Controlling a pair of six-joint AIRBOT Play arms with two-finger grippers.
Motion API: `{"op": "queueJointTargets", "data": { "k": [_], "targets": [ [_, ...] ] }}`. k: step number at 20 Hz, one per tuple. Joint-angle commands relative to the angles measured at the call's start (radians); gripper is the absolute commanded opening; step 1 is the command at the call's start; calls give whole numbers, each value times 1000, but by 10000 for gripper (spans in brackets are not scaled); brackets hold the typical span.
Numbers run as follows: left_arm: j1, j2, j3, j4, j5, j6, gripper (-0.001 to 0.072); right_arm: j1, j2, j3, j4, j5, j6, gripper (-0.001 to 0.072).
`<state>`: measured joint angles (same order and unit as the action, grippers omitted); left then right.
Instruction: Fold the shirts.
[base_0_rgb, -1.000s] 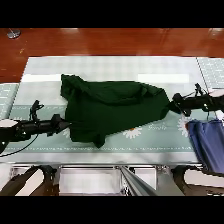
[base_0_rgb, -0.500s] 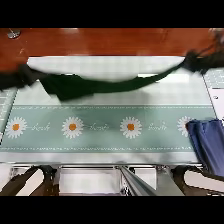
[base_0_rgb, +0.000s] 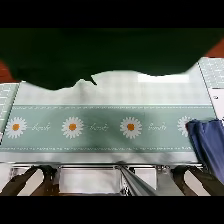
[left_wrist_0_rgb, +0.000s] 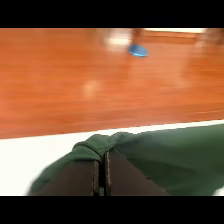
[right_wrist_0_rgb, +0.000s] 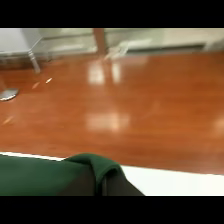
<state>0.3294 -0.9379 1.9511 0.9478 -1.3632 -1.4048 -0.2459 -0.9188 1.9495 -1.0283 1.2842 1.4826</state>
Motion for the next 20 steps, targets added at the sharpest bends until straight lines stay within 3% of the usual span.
{"op": "queueJointTargets", "data": {
  "k": [1, 6, 11, 15, 20],
  "targets": [
    [0, 74, 108, 174, -114, -23, 20, 0, 152, 21, -147, 147, 36, 29],
    [-127, 240, 105, 408, -142, -80, 20, 0, 260, 21, -261, 316, 78, 29],
    [-219, 295, -43, 486, -201, -110, 20, 0, 262, -58, -263, 456, 85, 29],
    [-220, 235, -348, 462, -159, -137, 21, 0, 259, -354, -252, 314, 84, 29],
    [-239, 35, -653, 435, 130, -134, 21, 1, 97, -686, -146, 10, 28, 29]
  ]
}}
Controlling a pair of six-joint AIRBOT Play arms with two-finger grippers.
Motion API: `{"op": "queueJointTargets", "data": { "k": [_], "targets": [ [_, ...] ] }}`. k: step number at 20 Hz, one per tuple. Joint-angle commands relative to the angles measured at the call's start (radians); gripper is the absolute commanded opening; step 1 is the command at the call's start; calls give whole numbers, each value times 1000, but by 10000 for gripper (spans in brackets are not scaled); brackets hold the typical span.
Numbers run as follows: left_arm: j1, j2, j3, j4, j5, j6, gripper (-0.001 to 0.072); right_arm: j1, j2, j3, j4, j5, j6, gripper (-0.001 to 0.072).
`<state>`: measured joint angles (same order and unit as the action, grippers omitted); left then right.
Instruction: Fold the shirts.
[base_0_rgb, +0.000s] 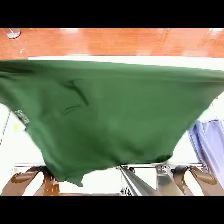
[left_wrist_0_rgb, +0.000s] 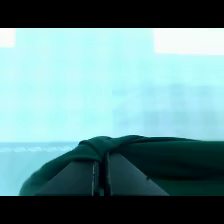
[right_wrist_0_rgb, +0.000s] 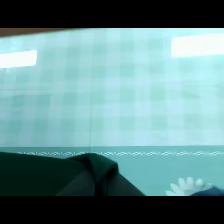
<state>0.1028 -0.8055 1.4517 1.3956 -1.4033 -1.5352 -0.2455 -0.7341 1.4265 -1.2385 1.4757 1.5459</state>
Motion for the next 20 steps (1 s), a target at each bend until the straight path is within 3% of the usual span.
{"op": "queueJointTargets", "data": {
  "k": [1, 6, 11, 14, 17, 20],
  "targets": [
    [-21, -154, -192, -19, 278, 0, 21, 0, -156, -177, 83, -236, -39, 29],
    [-45, -454, -226, -193, 621, 0, 21, 49, -570, -111, 167, -476, -39, 29],
    [-51, -670, -215, -370, 827, -8, 21, 99, -947, 175, 169, -487, 20, 29],
    [-51, -744, -177, -395, 801, -7, 22, 99, -1054, 283, 180, -442, 60, 29],
    [-38, -754, -163, -394, 714, 0, 23, 92, -1054, 297, 195, -369, 24, 30],
    [20, -748, -113, -394, 476, 103, 22, 66, -1022, 297, 230, -215, -75, 30]
  ]
}}
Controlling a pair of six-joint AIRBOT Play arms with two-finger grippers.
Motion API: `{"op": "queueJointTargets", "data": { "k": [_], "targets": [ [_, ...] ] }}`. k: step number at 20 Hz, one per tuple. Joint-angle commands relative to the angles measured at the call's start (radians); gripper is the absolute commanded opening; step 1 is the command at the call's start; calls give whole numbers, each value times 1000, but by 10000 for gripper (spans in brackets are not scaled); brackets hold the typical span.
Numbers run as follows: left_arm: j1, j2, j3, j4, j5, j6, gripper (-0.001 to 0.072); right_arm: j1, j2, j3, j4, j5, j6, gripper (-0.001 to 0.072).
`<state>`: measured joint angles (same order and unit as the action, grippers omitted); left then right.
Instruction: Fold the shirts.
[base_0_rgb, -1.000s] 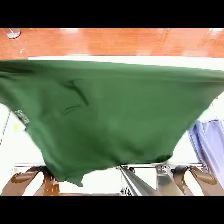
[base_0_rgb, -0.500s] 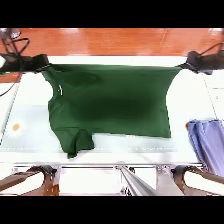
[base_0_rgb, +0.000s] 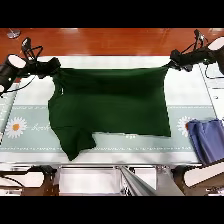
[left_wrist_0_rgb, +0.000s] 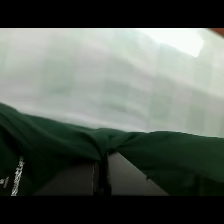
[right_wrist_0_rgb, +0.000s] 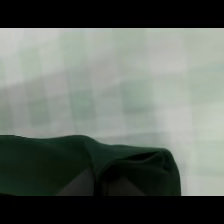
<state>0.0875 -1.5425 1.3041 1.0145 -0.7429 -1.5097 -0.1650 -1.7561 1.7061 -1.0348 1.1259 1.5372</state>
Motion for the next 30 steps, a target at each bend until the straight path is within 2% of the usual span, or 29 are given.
{"op": "queueJointTargets", "data": {
  "k": [1, 4, 9, 10, 11, 12, 14, 17, 19, 21, 24, 26, 30],
  "targets": [
    [50, -11, 46, -13, -280, 147, 22, -20, 0, 17, 0, 212, -91, 30],
    [68, -35, 40, 6, -496, 219, 22, -11, -1, -37, -100, 338, -95, 30],
    [66, -119, 15, 24, -555, 215, 23, 27, -1, -214, -101, 206, -81, 30],
    [71, -125, 15, 25, -573, 214, 58, 26, -1, -216, -100, 200, -50, 126],
    [79, -124, 17, 33, -598, 213, 352, 20, 0, -199, -100, 221, -18, 499],
    [90, -122, 28, 61, -638, 174, 691, 6, 0, -158, -100, 281, -15, 614],
    [122, -113, 48, 121, -729, 102, 701, -26, 27, -92, -105, 385, -6, 615],
    [176, -24, -1, 122, -786, 102, 701, -77, 149, -111, -237, 428, 8, 615],
    [208, 76, -121, 122, -788, 119, 701, -117, 267, -233, -281, 365, 6, 615],
    [233, 174, -277, 119, -753, 126, 701, -137, 396, -441, -192, 229, -40, 615],
    [334, 332, -524, 98, -654, 126, 701, -137, 569, -757, 21, 65, -133, 615],
    [442, 394, -638, 71, -650, 140, 700, -137, 655, -913, 132, 23, -200, 614],
    [607, 446, -776, 33, -616, 151, 701, -137, 745, -1050, 170, 18, -240, 615]
  ]
}}
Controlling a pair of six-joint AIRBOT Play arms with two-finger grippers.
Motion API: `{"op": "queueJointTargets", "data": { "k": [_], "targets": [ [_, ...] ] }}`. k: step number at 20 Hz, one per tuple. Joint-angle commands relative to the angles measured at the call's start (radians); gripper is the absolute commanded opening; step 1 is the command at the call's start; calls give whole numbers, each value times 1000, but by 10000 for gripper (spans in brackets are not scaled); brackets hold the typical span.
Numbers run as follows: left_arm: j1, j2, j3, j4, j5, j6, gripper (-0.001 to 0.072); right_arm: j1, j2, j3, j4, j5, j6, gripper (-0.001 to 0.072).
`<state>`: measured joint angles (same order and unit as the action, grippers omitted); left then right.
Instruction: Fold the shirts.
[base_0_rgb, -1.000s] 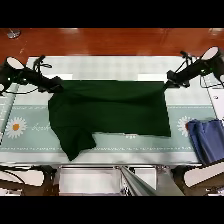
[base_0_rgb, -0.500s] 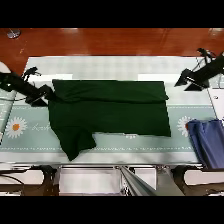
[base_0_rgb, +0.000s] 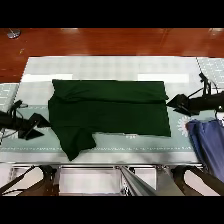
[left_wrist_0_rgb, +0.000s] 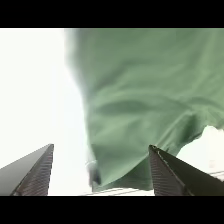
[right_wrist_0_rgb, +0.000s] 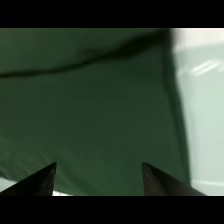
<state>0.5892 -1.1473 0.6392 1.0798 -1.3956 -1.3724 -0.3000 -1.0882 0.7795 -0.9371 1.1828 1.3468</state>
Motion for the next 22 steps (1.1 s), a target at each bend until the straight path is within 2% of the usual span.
{"op": "queueJointTargets", "data": {
  "k": [1, 6, 12, 13, 14, 18, 20, 22],
  "targets": [
    [120, 50, -132, -46, 54, 30, 701, -2, 82, -142, 72, -39, -51, 615],
    [89, 50, -226, -262, 135, 159, 701, -2, 81, -194, 91, -85, -50, 614],
    [-91, 50, -296, -318, 287, 200, 693, -27, 81, -185, 177, -118, -35, 615],
    [-123, 50, -293, -317, 281, 206, 445, -59, 81, -175, 164, -116, -1, 614],
    [-140, 50, -290, -319, 262, 233, 35, -98, 81, -164, 129, -103, 20, 615],
    [-151, 50, -267, -321, 234, 239, 20, -221, 81, -166, -206, 88, 128, 615],
    [-151, 50, -267, -322, 236, 239, 21, -215, 81, -207, -259, 173, 143, 614],
    [-151, 50, -267, -322, 236, 239, 21, -180, 81, -266, -258, 187, 134, 615]
  ]
}}
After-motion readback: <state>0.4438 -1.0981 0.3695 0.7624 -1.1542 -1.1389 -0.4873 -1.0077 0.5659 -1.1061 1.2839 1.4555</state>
